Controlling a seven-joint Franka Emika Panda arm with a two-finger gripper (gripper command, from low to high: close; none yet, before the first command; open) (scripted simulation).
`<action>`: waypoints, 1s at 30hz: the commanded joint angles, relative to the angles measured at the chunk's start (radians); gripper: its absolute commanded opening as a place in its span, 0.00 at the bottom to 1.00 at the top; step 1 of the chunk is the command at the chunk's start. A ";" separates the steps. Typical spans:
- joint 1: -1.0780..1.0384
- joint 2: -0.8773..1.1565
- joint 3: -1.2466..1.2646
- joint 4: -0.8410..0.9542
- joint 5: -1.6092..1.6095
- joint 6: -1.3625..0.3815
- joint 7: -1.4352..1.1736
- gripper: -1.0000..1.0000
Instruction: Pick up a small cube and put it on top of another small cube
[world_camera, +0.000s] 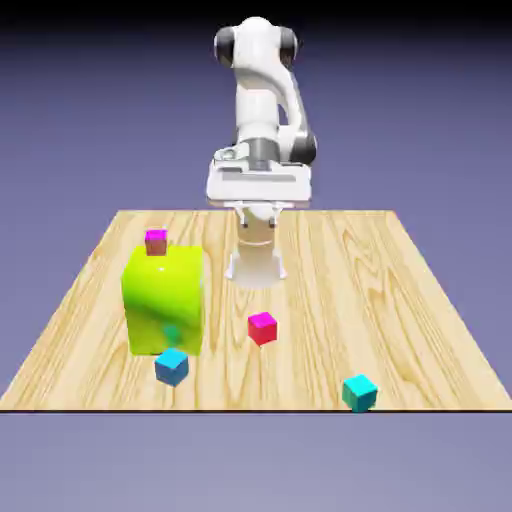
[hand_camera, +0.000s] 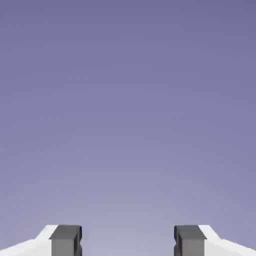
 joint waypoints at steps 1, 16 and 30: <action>0.035 0.036 -0.016 0.023 0.006 -0.019 0.042 0.50; 0.561 0.580 -0.257 0.365 0.096 -0.309 0.663 0.50; 1.060 1.087 -0.574 0.623 0.113 -0.513 1.235 0.50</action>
